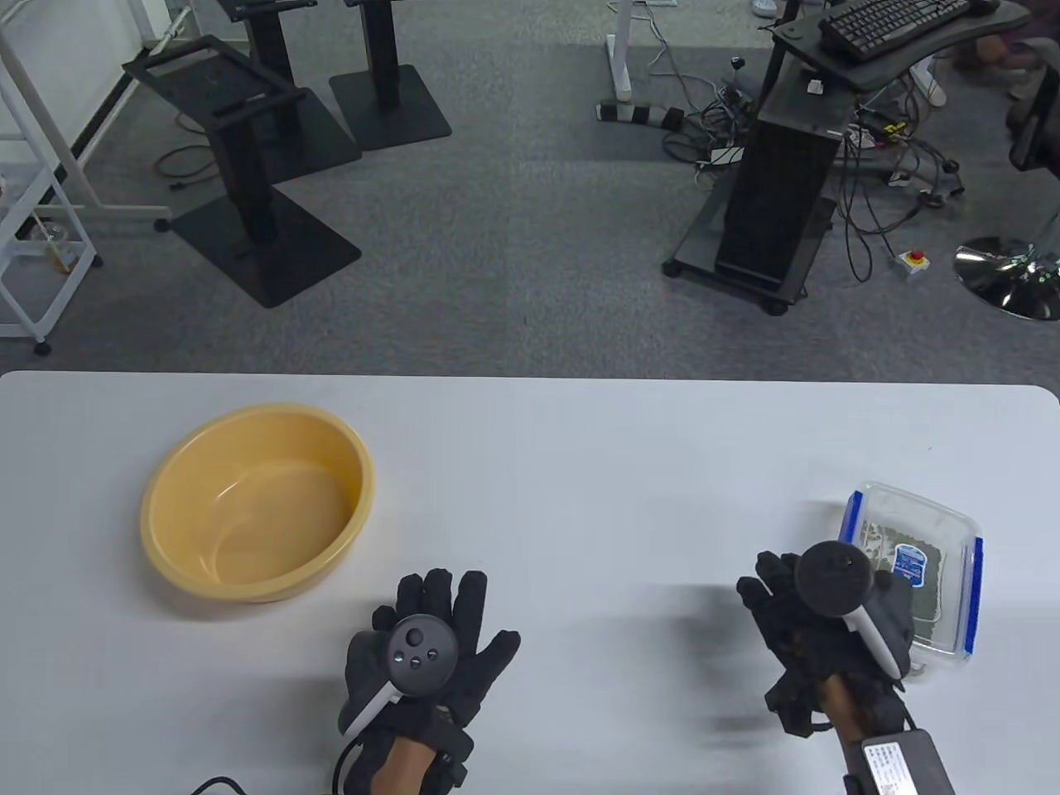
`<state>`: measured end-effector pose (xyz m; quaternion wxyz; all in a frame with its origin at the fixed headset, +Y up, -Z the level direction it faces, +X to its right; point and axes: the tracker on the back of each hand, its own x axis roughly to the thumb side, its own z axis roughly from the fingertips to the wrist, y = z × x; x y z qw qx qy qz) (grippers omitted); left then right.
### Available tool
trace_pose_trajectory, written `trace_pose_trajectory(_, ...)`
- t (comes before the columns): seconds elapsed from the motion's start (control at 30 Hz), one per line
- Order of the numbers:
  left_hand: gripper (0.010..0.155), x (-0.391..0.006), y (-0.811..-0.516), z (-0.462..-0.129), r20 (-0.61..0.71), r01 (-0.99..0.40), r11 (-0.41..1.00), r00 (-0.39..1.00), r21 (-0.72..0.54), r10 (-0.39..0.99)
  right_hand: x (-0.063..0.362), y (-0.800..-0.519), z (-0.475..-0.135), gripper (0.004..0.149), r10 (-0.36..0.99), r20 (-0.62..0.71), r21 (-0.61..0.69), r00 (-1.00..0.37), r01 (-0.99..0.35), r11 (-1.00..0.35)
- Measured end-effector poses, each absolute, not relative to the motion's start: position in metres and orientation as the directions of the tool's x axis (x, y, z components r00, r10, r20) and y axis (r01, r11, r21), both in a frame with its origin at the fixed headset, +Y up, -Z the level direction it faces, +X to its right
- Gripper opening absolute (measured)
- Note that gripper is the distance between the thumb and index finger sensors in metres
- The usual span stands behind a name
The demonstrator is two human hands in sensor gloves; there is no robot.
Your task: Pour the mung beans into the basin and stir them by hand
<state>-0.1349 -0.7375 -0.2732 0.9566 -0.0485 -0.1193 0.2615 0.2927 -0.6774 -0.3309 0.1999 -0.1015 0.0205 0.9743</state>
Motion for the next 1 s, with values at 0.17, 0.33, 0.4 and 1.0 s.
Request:
trace_pose_trajectory(0.17, 0.083, -0.132, -0.738, -0.272, 0.215, -0.488, 0.855, 0.829, -0.173, 0.517, 0.351, -0.668, -0.36, 0.076, 0.298, -0.417, 0.008, -0.859, -0.332, -0.943)
trace_pose_trajectory(0.33, 0.082, -0.131, -0.741, -0.273, 0.21, -0.492, 0.85, 0.825, -0.188, 0.524, 0.419, -0.684, -0.368, 0.081, 0.164, -0.619, 0.078, -0.768, -0.268, -0.96)
trace_pose_trajectory(0.4, 0.083, -0.132, -0.74, -0.272, 0.209, -0.496, 0.848, 0.823, -0.186, 0.528, 0.436, -0.692, -0.365, 0.084, 0.088, -0.667, 0.118, -0.74, -0.221, -0.968)
trace_pose_trajectory(1.0, 0.082, -0.127, -0.742, -0.273, 0.217, -0.493, 0.843, 0.817, -0.217, 0.534, 0.436, -0.717, -0.343, 0.101, 0.396, -0.76, -0.089, -0.515, -0.522, -0.849)
